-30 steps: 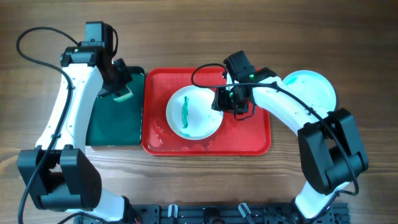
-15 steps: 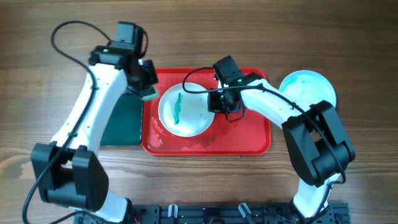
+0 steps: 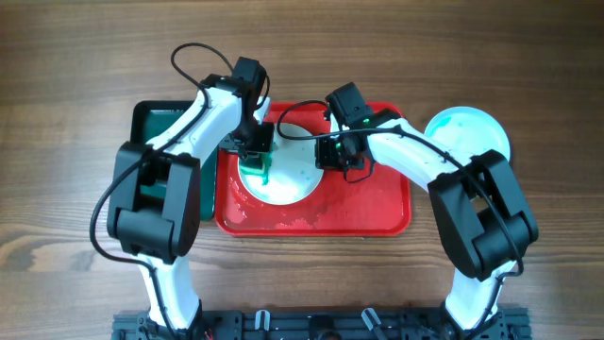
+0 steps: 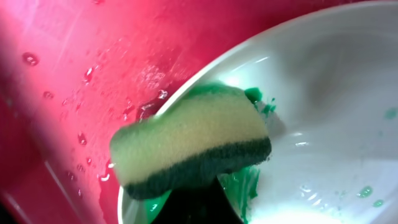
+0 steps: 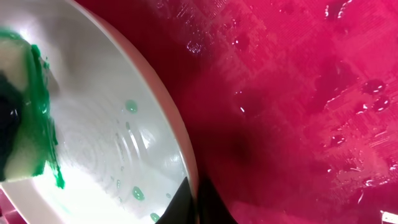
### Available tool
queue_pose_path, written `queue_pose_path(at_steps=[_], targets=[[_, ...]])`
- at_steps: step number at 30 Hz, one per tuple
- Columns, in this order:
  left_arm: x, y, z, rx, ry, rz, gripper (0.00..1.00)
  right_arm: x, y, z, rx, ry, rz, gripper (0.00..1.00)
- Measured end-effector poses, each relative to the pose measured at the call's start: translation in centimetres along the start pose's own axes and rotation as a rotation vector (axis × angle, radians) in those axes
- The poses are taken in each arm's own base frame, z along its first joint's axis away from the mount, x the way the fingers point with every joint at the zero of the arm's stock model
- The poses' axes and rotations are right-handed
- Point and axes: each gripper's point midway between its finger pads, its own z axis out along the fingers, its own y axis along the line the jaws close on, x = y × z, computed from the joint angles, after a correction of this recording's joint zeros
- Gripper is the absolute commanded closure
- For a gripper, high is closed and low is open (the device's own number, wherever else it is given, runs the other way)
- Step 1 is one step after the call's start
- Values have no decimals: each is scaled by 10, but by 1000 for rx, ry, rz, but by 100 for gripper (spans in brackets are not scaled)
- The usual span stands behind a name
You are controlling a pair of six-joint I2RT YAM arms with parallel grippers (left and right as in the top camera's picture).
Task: Clean dirty plates on tray and stack at the side
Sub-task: 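Scrub the third plate with the sponge in the left gripper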
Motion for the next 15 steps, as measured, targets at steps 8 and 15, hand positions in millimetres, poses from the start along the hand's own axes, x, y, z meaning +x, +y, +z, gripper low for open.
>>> queue_pose_path(at_steps=[8, 15], targets=[[8, -37, 4, 216, 23, 76, 96, -2, -3, -1, -3, -1, -5, 96], [-1, -67, 10, 326, -10, 55, 96, -6, -5, -1, -2, -13, -4, 96]])
